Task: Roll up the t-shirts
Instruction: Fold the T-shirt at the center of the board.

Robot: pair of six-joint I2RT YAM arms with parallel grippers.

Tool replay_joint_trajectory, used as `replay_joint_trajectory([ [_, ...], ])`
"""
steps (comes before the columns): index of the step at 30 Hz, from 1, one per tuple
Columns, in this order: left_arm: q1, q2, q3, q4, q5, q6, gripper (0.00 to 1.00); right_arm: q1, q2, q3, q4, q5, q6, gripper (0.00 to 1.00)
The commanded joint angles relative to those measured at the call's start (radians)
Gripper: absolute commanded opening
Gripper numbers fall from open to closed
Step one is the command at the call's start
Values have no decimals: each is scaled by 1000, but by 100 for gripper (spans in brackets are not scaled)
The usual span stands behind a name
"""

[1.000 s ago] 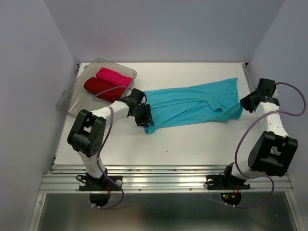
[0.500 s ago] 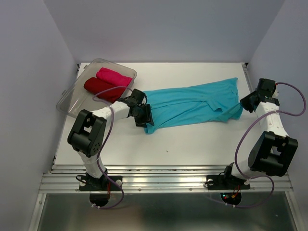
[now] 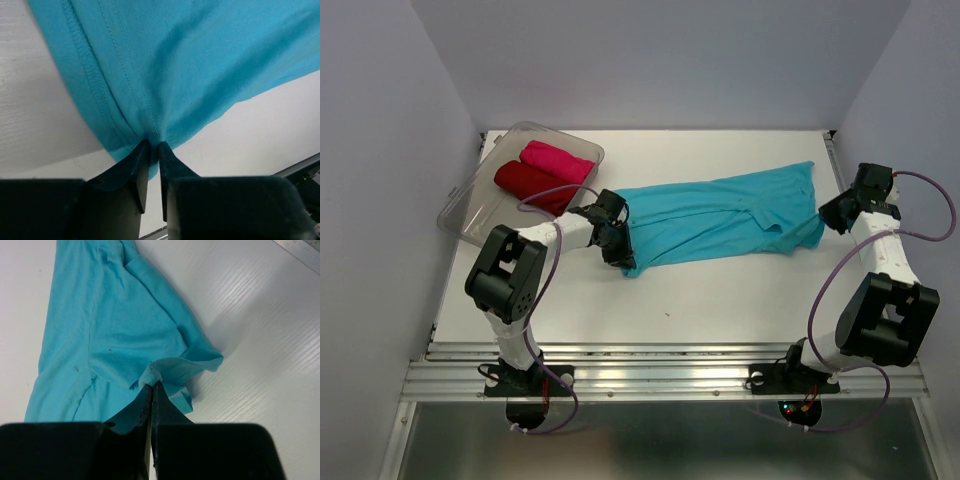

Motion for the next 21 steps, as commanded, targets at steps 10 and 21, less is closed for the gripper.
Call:
replay_joint_trajectory([
  [10, 10, -89, 42, -78, -128, -10, 0, -7, -13, 32, 6, 8, -16, 1],
  [21, 58, -67, 38, -56, -117, 8, 0, -7, -9, 31, 8, 13, -18, 1],
])
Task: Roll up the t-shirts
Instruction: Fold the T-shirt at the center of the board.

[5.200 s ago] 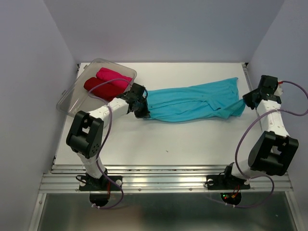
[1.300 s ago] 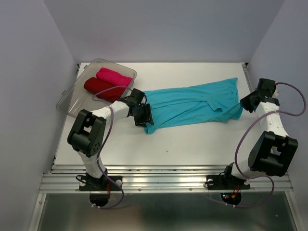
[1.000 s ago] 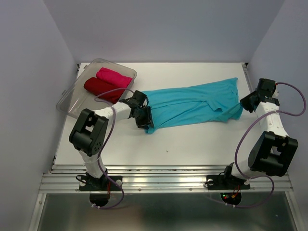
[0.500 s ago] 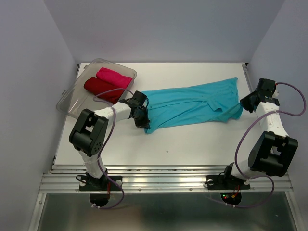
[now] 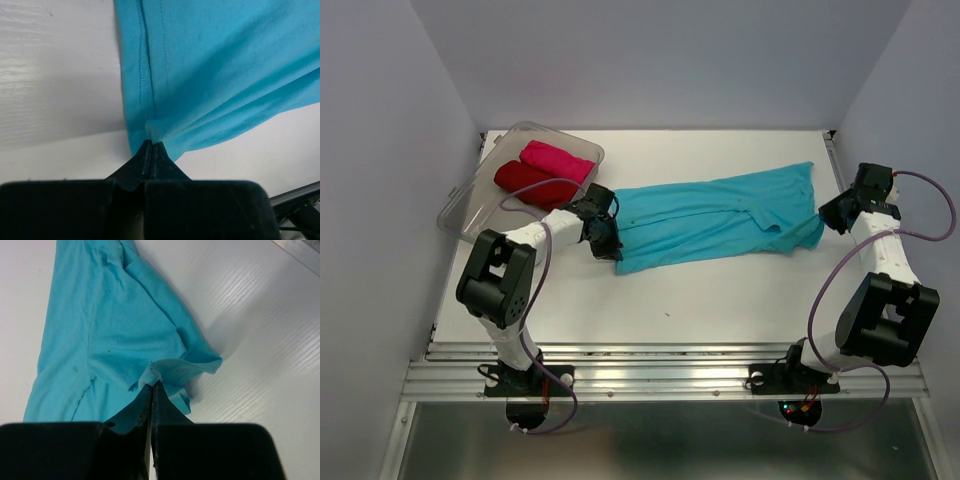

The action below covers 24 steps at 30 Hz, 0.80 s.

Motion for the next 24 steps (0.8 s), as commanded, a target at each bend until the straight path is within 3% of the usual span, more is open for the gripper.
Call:
replay_joint_trajectory([
  [1, 7, -8, 36, -4, -10, 28, 0, -7, -9, 29, 6, 14, -13, 1],
  [17, 13, 104, 171, -66, -139, 150, 3, -7, -3, 26, 8, 24, -18, 1],
  [19, 13, 108, 177, -76, -133, 153, 10, -7, -3, 27, 4, 23, -18, 1],
  [20, 13, 89, 168, -80, -131, 147, 32, -7, -3, 29, 6, 23, -18, 1],
  [22, 14, 74, 165, -89, -131, 142, 41, -7, -3, 29, 4, 20, -18, 1],
  [24, 14, 45, 160, -101, -137, 131, 60, -7, -4, 27, 6, 20, -18, 1],
])
